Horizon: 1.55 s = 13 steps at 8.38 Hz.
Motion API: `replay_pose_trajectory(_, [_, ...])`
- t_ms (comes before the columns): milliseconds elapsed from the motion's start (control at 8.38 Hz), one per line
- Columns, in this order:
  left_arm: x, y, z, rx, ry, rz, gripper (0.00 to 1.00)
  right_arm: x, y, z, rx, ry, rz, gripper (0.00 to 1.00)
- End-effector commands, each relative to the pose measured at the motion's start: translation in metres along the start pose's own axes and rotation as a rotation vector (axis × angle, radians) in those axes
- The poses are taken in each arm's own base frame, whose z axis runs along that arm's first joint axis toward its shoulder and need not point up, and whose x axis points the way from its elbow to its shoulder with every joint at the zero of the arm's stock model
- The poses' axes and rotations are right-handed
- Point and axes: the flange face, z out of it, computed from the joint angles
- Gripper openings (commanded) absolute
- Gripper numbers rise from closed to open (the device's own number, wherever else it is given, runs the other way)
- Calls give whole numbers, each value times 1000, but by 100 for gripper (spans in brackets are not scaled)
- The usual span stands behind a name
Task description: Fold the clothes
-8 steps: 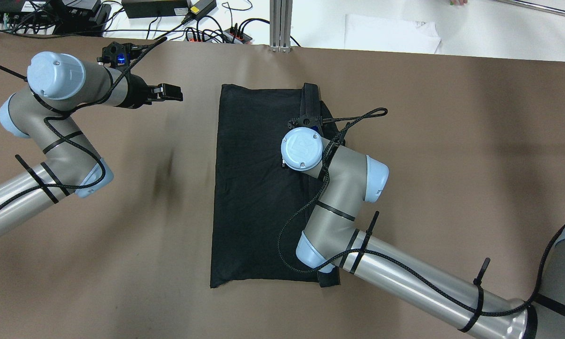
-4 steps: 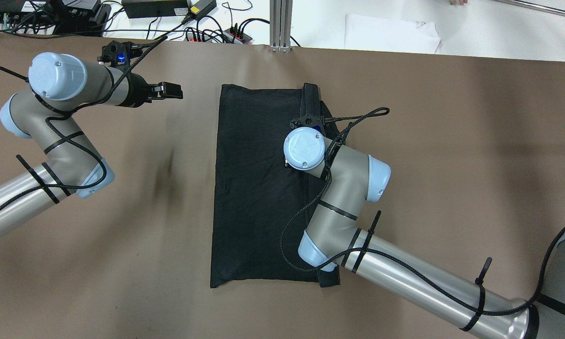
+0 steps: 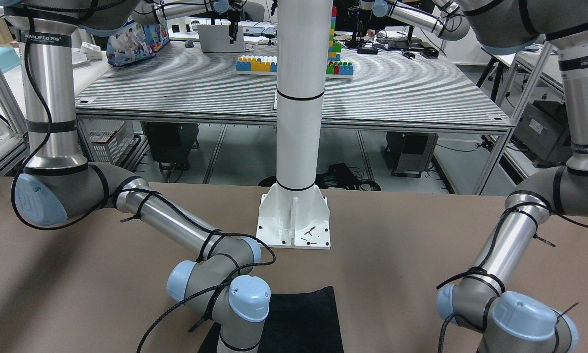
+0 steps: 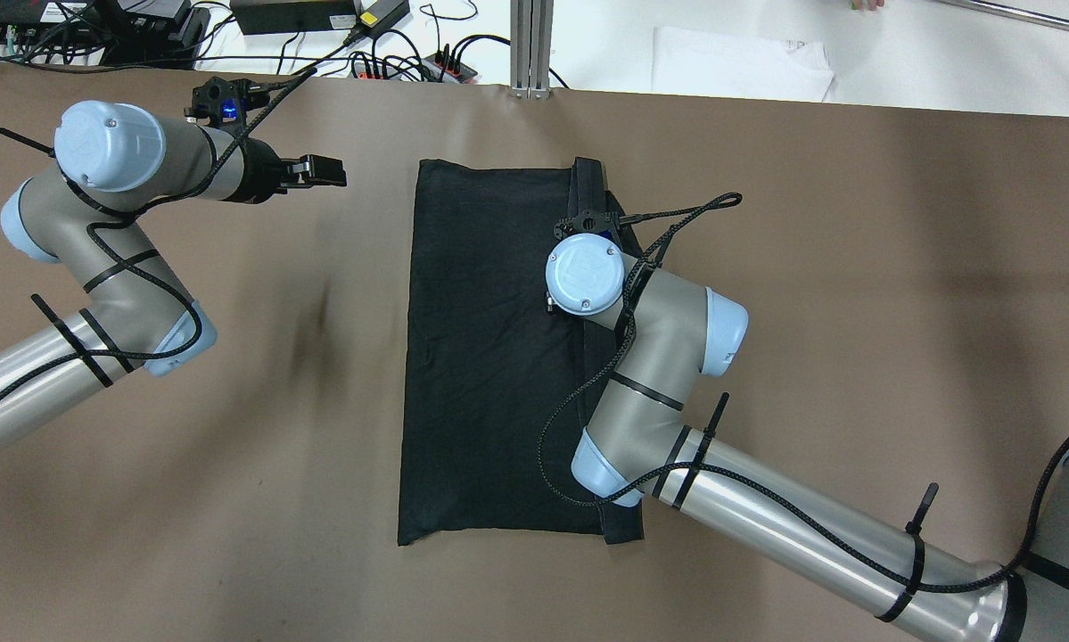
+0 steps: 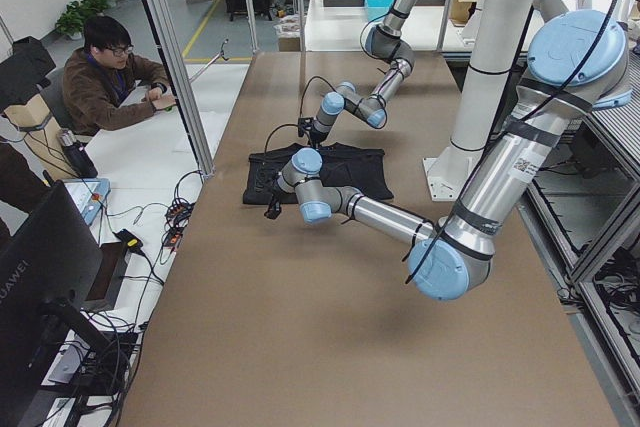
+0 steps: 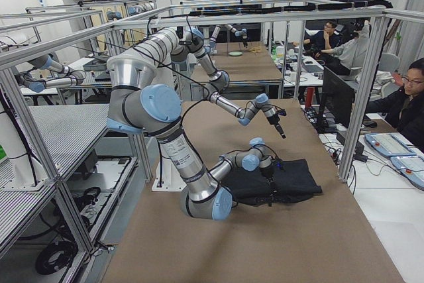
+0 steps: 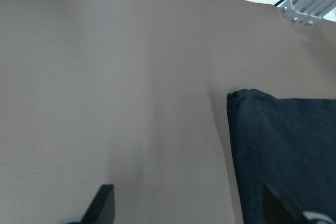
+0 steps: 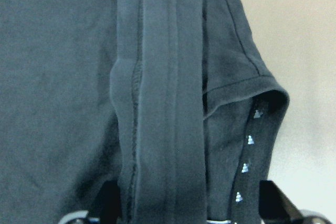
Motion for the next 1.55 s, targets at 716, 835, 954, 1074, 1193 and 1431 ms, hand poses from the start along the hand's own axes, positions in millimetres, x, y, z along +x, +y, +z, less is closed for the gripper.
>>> replay_pose_trajectory(716, [9, 6, 6, 28, -9, 1, 100, 83, -29, 29, 38, 28, -95, 94])
replay_pose_trajectory(835, [9, 6, 6, 29, -9, 1, 100, 99, -35, 33, 36, 42, -85, 94])
replay_pose_trajectory(954, [9, 6, 6, 28, -12, 3, 100, 104, -40, 32, 30, 38, -105, 94])
replay_pose_trajectory(1074, [9, 6, 6, 28, -12, 3, 100, 111, -39, 37, 27, 47, -109, 94])
replay_pose_trajectory(1193, [9, 6, 6, 28, -12, 2, 100, 123, -38, 42, 38, 41, -113, 94])
replay_pose_trajectory(1431, [8, 6, 6, 28, -12, 2, 100, 140, -54, 33, -5, -29, -120, 94])
